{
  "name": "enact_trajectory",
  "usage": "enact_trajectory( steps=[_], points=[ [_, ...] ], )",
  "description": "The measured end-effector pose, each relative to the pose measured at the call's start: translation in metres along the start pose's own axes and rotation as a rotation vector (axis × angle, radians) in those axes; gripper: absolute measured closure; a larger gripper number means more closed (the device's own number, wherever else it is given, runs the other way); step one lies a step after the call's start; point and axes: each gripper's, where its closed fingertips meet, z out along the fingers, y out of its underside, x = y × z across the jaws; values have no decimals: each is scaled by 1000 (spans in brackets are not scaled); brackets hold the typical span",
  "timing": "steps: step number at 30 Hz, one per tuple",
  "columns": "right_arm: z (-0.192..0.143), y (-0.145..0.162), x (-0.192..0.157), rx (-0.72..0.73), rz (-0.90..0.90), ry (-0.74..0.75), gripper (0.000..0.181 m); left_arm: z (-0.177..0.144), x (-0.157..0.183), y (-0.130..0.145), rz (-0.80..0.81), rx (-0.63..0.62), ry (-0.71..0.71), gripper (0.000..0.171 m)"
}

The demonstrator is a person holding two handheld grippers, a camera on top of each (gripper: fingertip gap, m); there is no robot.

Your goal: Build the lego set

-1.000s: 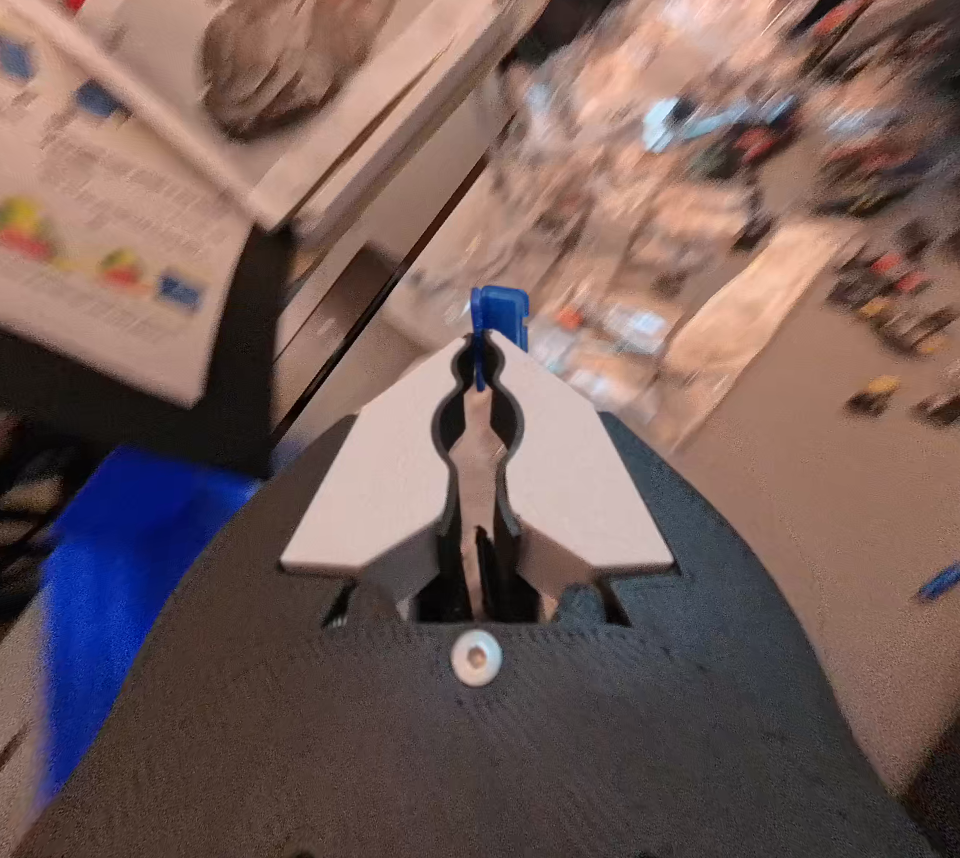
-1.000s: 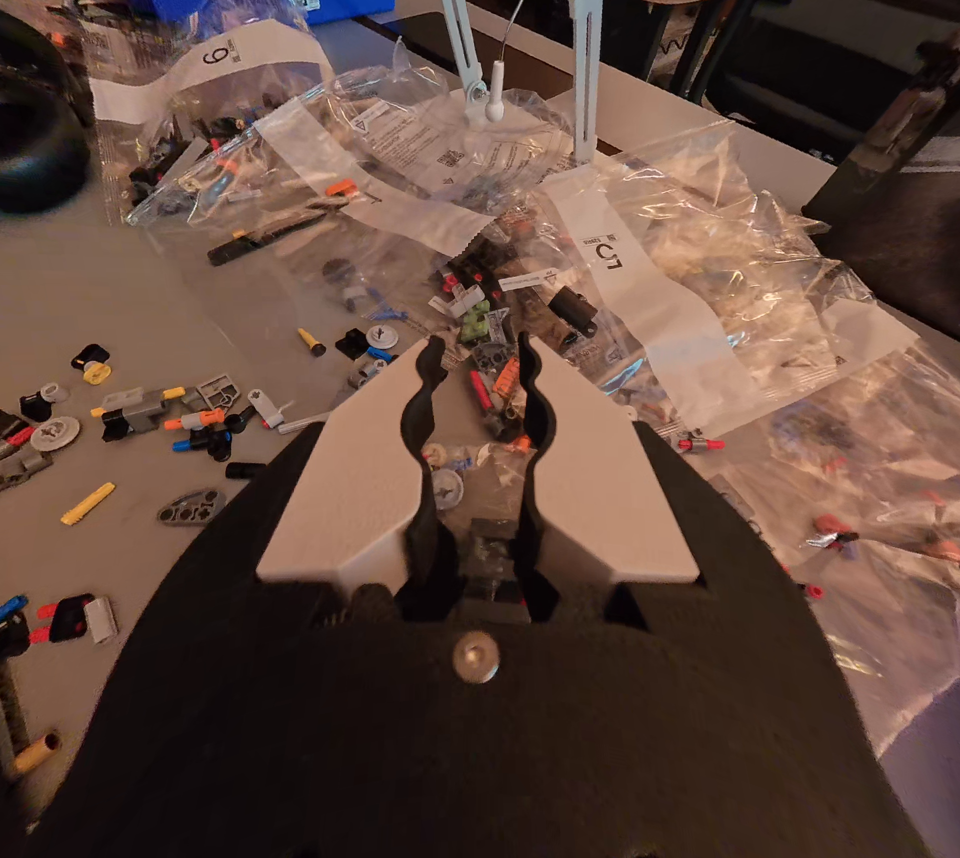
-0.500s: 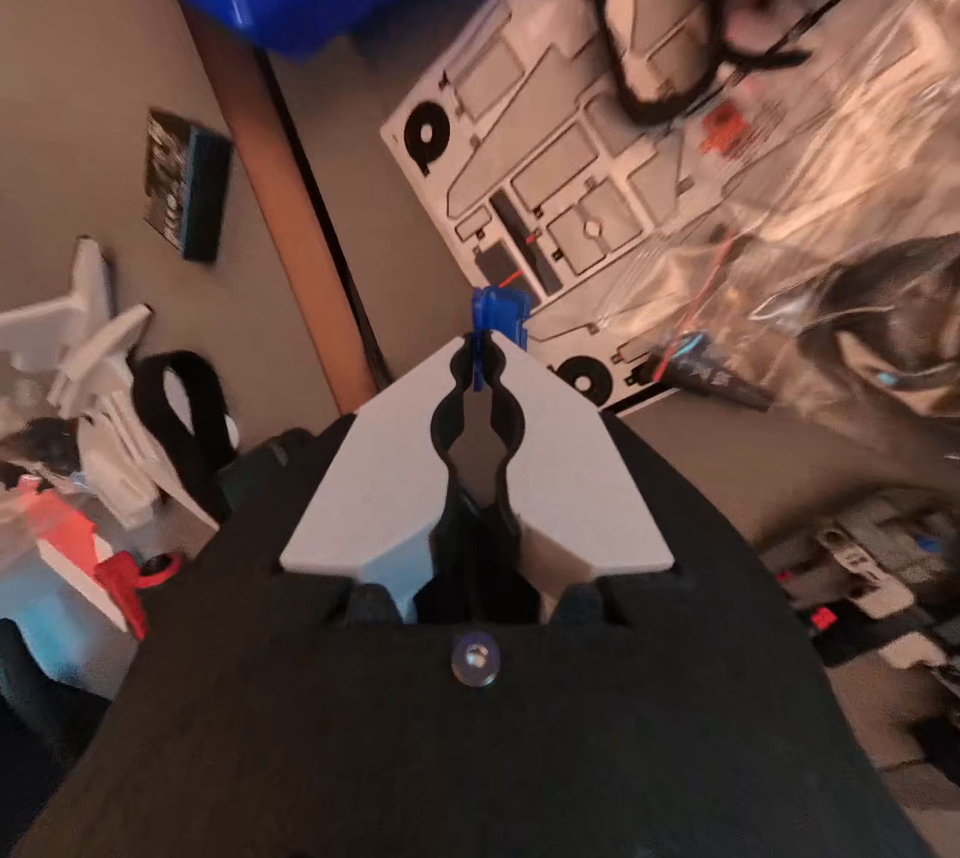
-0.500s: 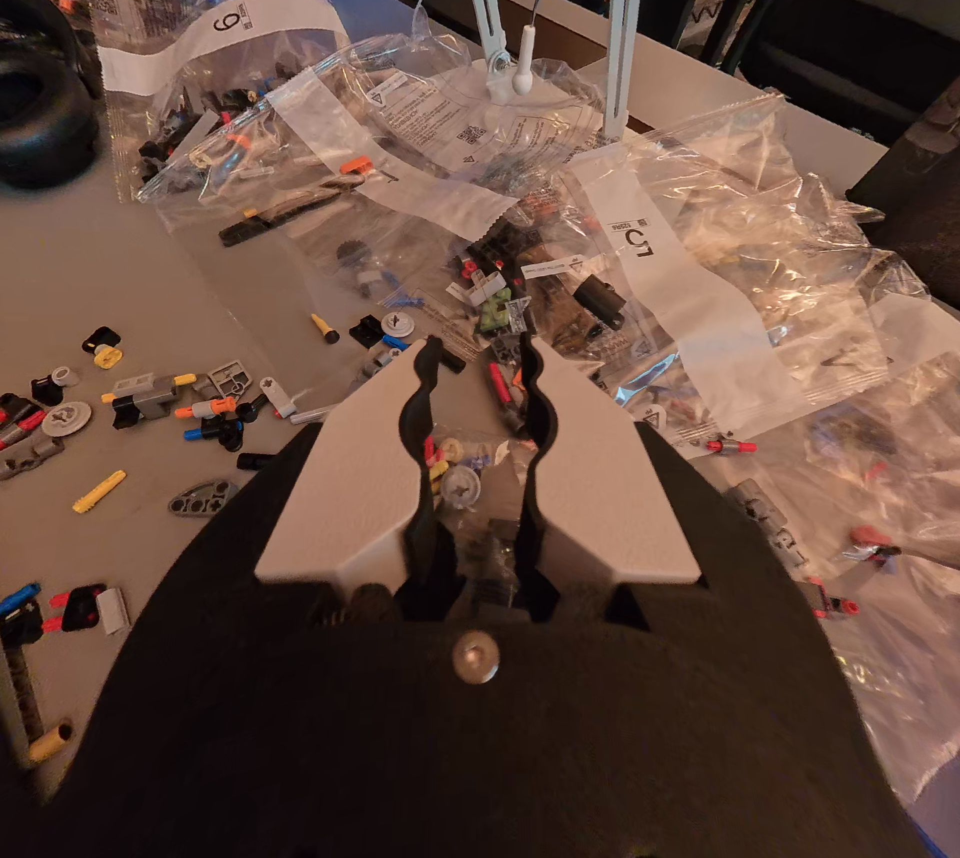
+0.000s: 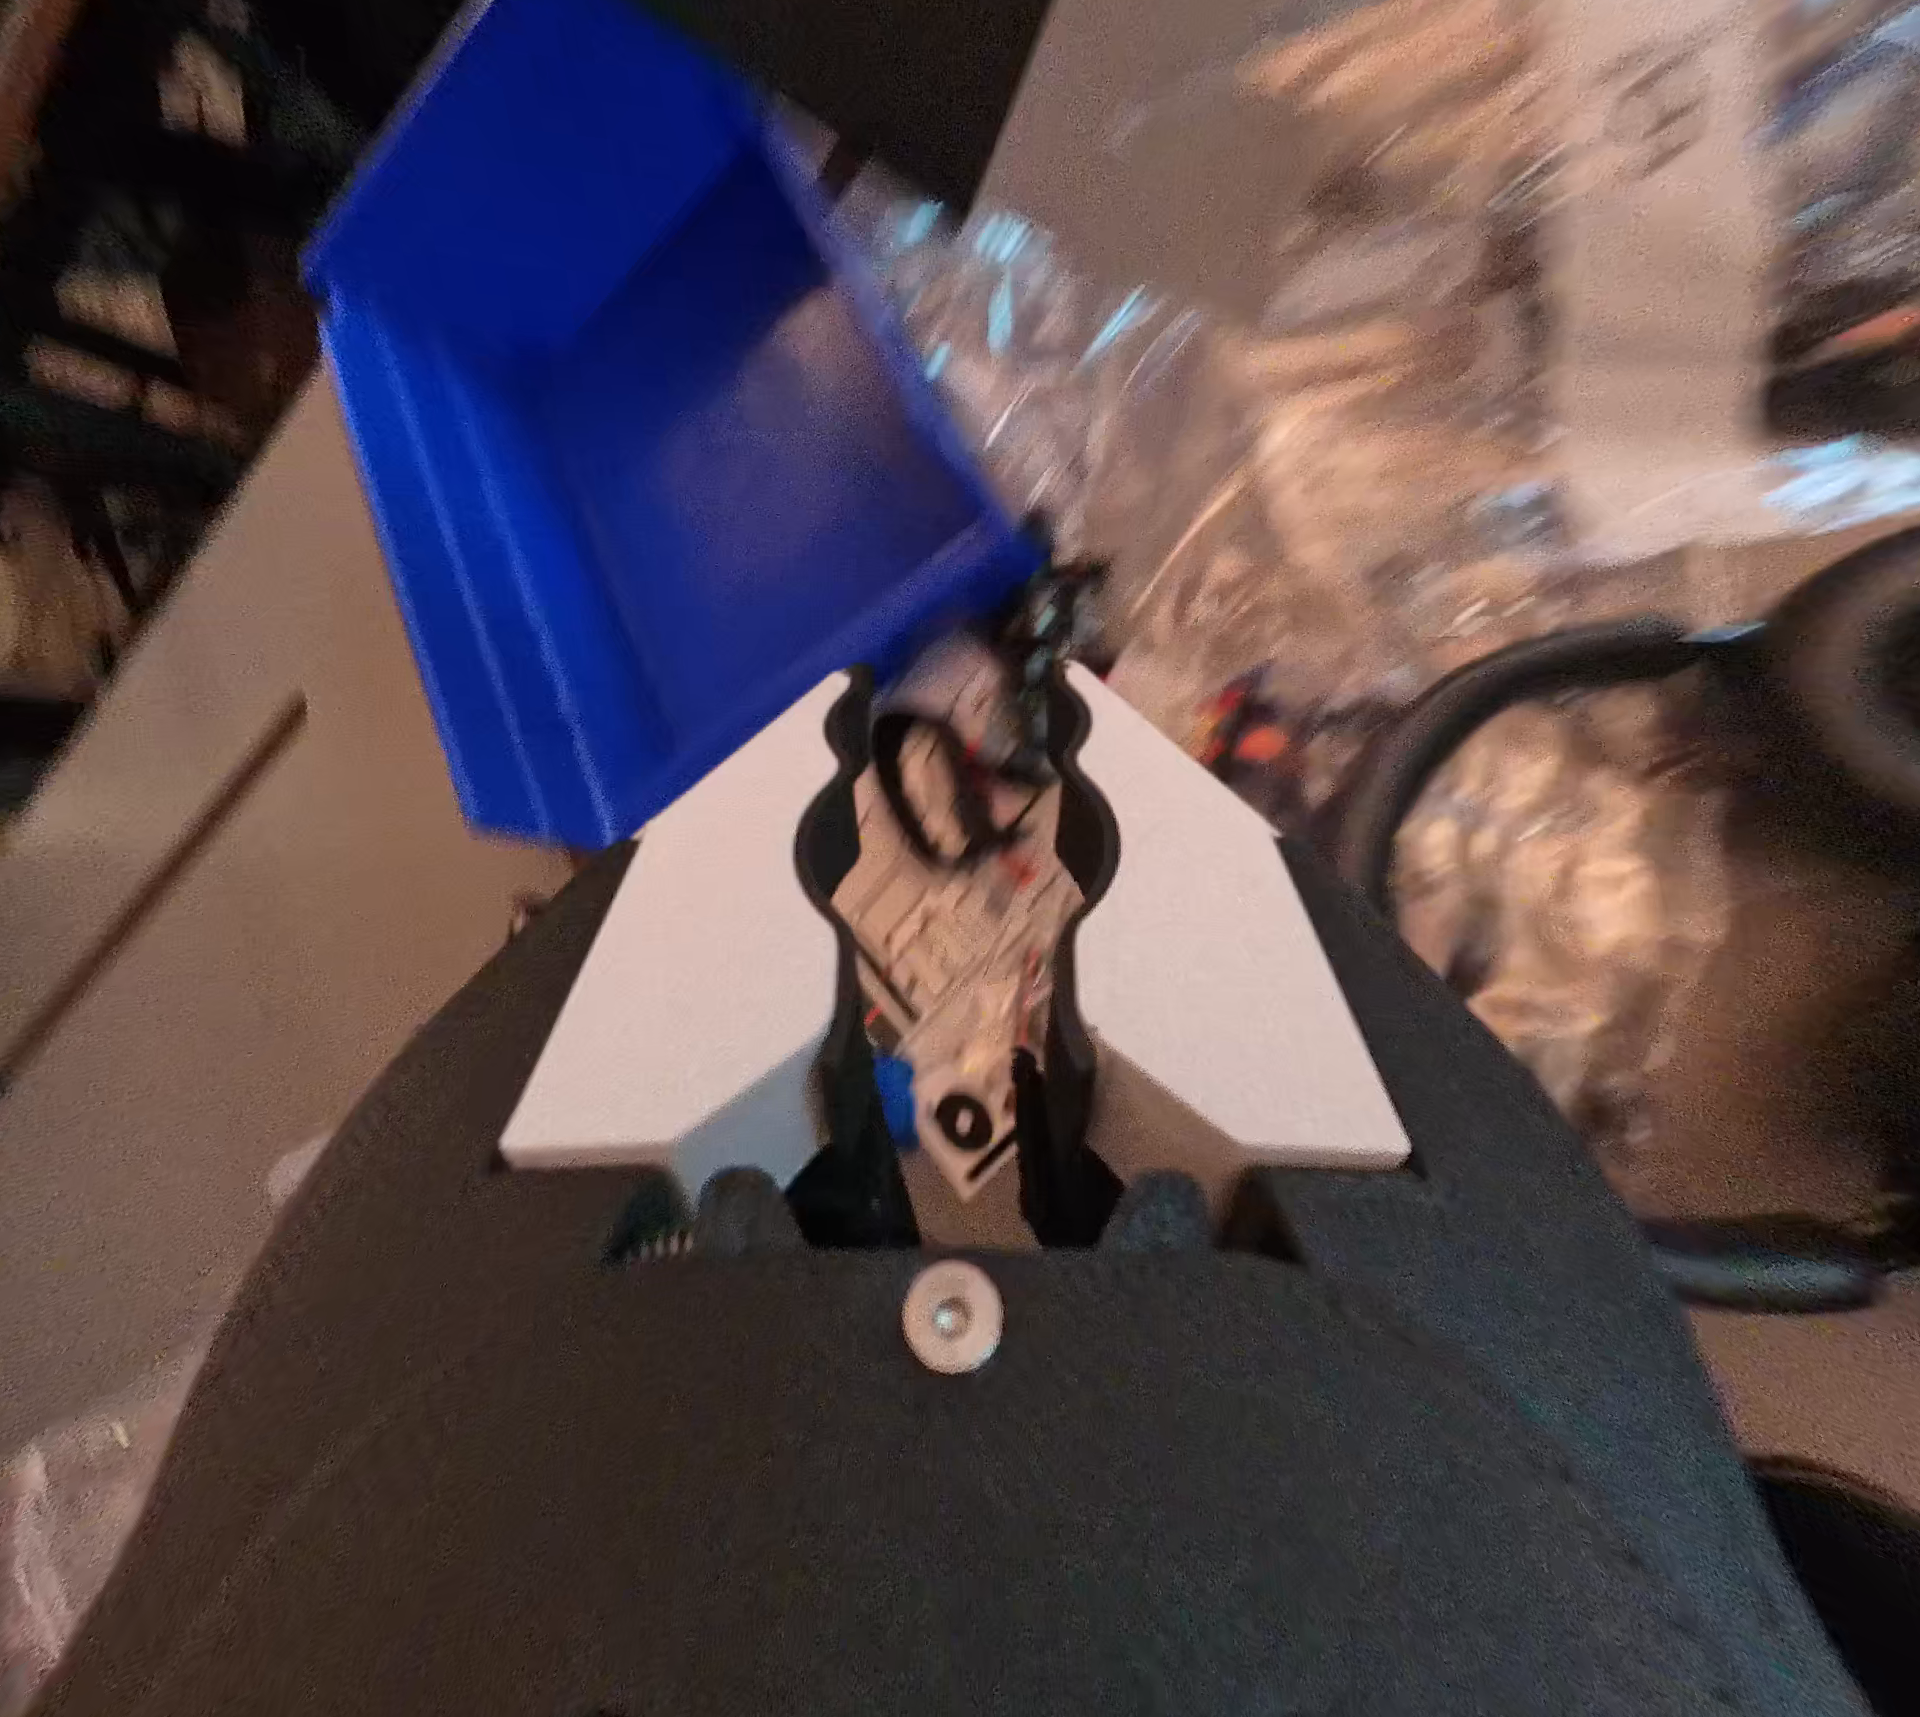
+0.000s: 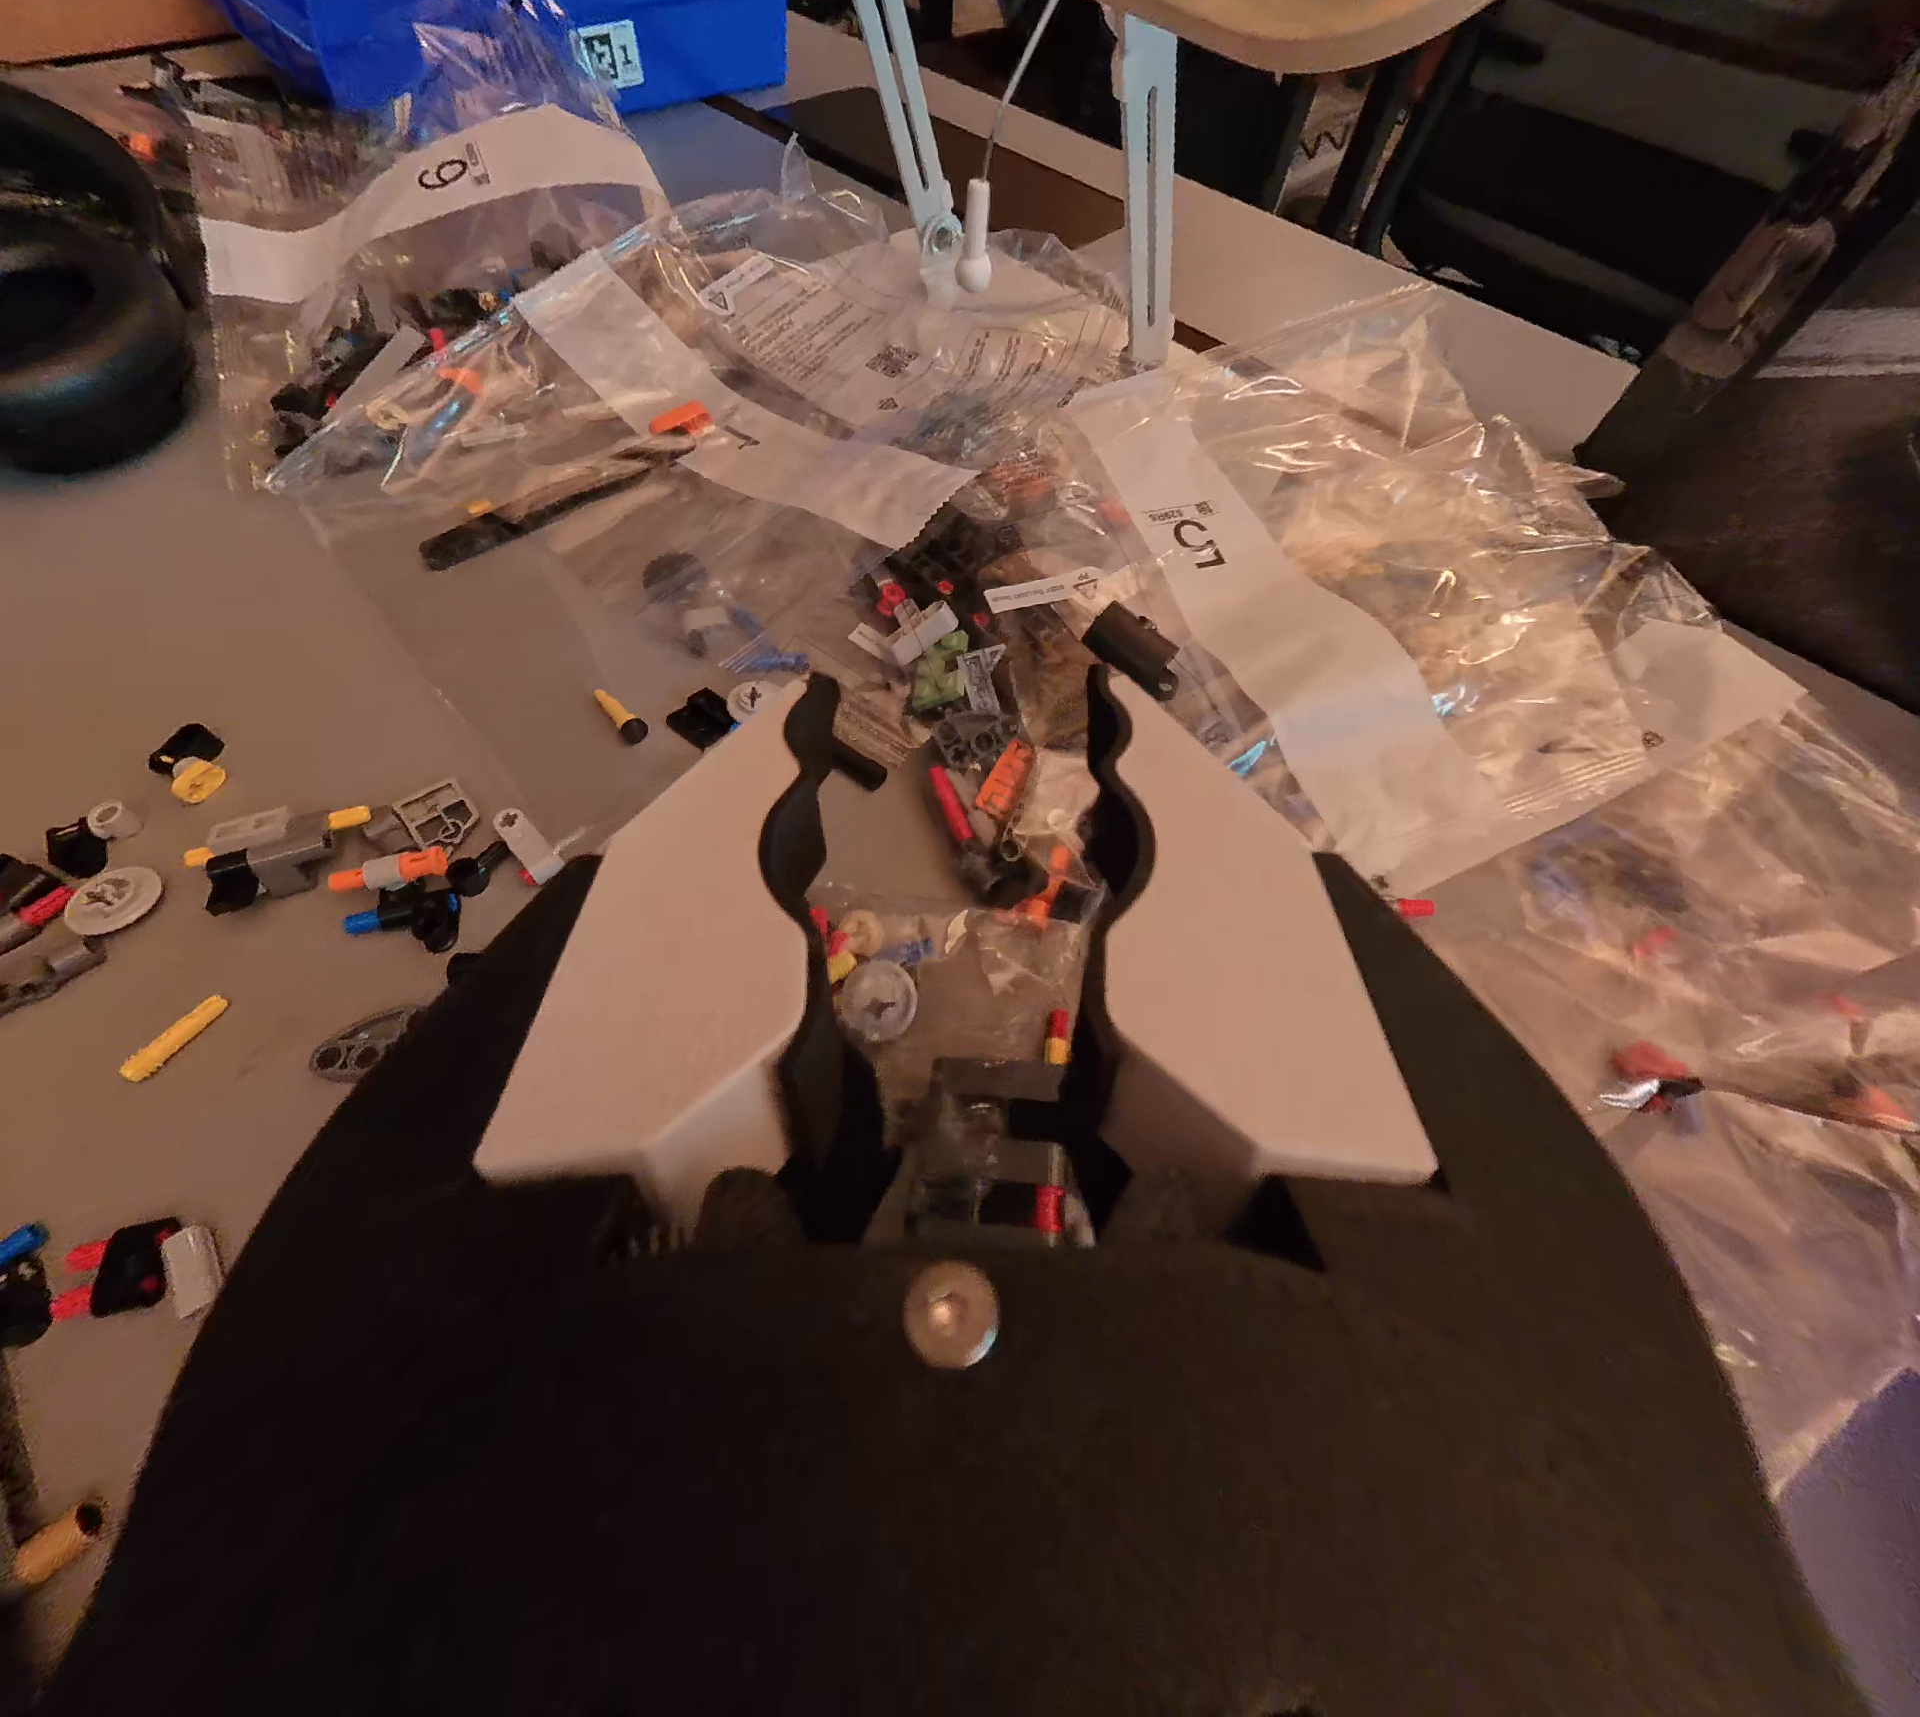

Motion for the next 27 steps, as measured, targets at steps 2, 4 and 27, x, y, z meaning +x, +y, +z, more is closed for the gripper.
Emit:
enact_trajectory(
  steps=[2, 4, 27],
  points=[
    [-1, 3, 6, -15, 2, 23, 130, -5, 40, -52, 80, 78, 56, 138],
    [-4, 4, 15, -19, 3, 55, 130, -2, 95, -97, 145, 144, 164, 136],
    [3, 26, 13, -133, -8, 16, 128, 115, 347, -172, 299, 137, 647, 141]
  ],
)
